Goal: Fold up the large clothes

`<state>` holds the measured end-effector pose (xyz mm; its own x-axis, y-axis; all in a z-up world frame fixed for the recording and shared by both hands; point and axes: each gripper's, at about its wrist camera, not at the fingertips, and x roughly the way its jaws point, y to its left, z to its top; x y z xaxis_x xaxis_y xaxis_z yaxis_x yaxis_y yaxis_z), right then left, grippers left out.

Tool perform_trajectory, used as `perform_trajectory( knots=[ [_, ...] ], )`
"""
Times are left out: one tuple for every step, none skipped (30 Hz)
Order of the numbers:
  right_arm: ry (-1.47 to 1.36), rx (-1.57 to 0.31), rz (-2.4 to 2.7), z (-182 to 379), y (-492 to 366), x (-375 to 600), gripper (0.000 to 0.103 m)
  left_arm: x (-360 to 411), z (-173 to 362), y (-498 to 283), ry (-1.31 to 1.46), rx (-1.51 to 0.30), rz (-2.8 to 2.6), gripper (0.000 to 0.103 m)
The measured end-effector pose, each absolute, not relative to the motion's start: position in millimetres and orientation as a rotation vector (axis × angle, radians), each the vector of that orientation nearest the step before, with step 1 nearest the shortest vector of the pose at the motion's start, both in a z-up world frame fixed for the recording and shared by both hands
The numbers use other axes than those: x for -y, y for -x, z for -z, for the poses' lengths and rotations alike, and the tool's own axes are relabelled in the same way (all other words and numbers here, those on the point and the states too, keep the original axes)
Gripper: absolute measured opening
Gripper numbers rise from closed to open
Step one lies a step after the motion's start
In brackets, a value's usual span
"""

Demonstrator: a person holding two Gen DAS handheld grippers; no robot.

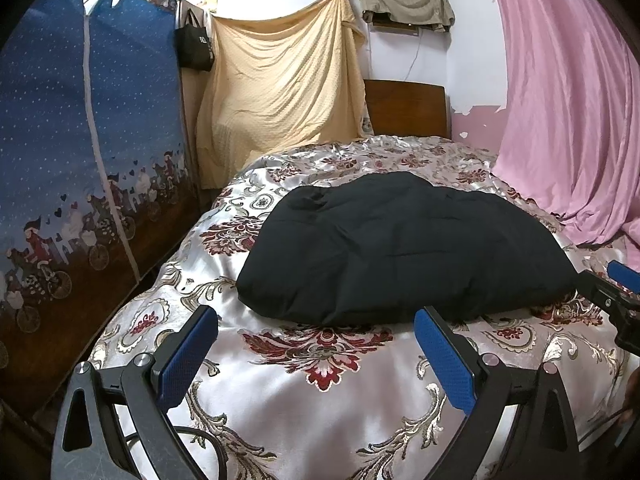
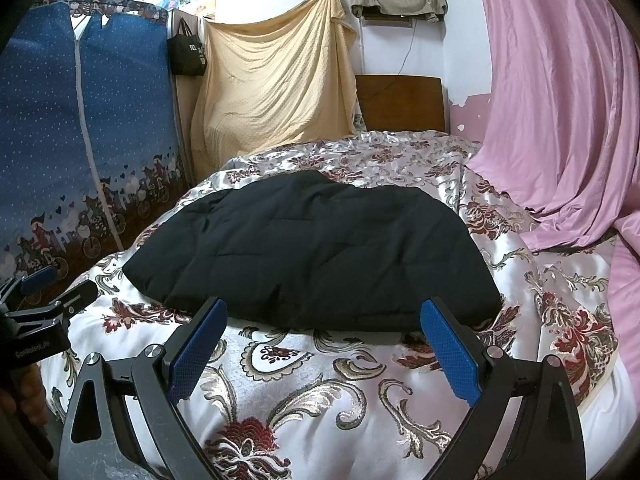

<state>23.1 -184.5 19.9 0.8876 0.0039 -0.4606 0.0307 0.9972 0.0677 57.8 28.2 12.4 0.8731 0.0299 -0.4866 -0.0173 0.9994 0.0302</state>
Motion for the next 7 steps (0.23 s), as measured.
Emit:
perform_trajectory(
  knots=[
    [-0.073, -0.479, 0.015, -19.9, -23.7, 185.9, 0.095, -28.5, -12.5, -58.3, -0.026, -0.507, -0.027, 0.099],
    [-0.073, -0.480, 0.015, -19.8, -23.6, 185.2, 0.095, -28.8, -12.5, -58.3, -0.025, -0.507, -0.028, 0.099],
    [-0.074, -0.480, 0.015, -19.8, -23.5, 185.1, 0.095, -29.3, -12.2, -58.2, -0.024, -0.507, -0.028, 0.099],
    [-0.075, -0.479, 0.014, -19.9, -23.7, 186.0, 0.095, -29.6, -12.2, -58.4, -0.024, -0.507, -0.027, 0.099],
    [-0.075, -0.480, 0.014, -19.9, -23.6, 185.3, 0.095, -29.5, -12.1, -58.6, -0.025, -0.508, -0.027, 0.099],
    [-0.074, -0.480, 0.014, -19.8, -23.4, 184.4, 0.095, -29.5, -12.1, -58.8, -0.027, -0.511, -0.027, 0.099],
    [-0.074, -0.480, 0.015, -19.9, -23.7, 185.9, 0.095, -29.5, -12.0, -58.6, -0.027, -0.512, -0.027, 0.099]
  ],
)
